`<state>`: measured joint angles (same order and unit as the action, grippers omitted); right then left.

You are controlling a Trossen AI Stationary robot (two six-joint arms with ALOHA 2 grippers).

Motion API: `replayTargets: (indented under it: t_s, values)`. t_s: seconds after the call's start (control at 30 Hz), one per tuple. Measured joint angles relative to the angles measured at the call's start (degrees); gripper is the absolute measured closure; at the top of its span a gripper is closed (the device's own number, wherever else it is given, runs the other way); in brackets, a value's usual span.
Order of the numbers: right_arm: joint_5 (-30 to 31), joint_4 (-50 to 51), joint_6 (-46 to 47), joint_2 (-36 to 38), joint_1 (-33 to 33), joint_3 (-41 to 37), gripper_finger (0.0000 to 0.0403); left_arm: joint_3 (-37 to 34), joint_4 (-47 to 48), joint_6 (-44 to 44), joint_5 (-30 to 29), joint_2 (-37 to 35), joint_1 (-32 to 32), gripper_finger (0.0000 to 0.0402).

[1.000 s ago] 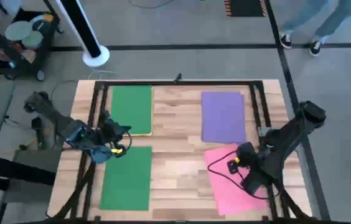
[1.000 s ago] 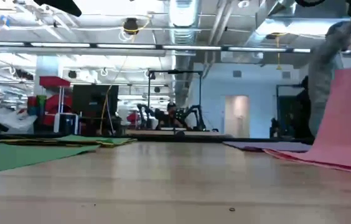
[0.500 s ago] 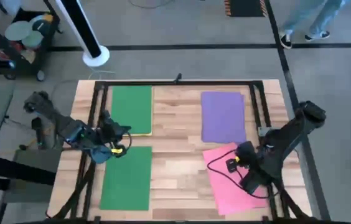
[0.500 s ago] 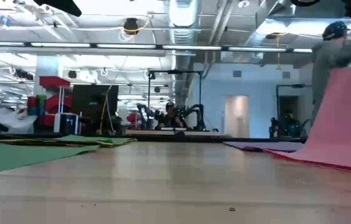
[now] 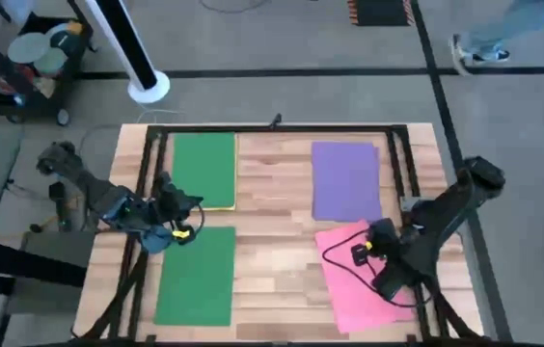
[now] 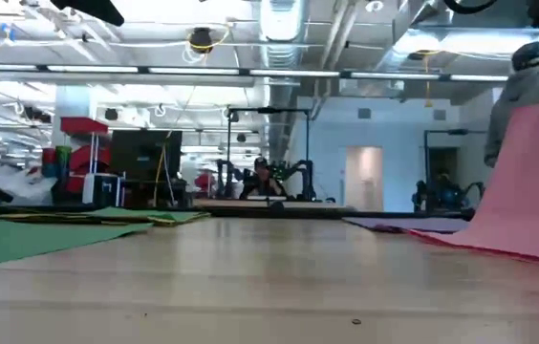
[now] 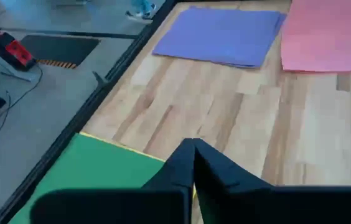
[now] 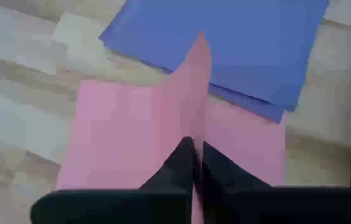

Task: Organize paper
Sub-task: Put the pink paper on top of the other pink paper in the bottom right of the table

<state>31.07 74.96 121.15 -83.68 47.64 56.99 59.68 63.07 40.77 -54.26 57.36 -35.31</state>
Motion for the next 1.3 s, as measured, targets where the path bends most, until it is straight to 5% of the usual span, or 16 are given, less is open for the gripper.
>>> replayTargets:
  t_s: [0.17, 0.53, 1.1, 1.3]
  values:
    - [-2.5, -0.3, -2.5, 0.0, -0.2, 0.0, 0.0396, 0.0, 0.0, 0.0, 0.0, 0.0, 0.0, 0.0401]
    - [-4.5, 0.0, -7.6, 0.0, -0.6, 0.0, 0.0315, 0.0, 0.0, -0.5, 2.8, 0.0, 0.0, 0.0401]
    - [-10.2, 5.2, -10.0, 0.0, -0.6, 0.0, 0.0292, 0.0, 0.0, -0.7, 4.6, 0.0, 0.0, 0.0401]
    - [-7.7, -1.8, -17.9, 0.0, -1.2, 0.0, 0.0277, 0.0, 0.1, -1.9, 4.7, 0.0, 0.0, 0.0402]
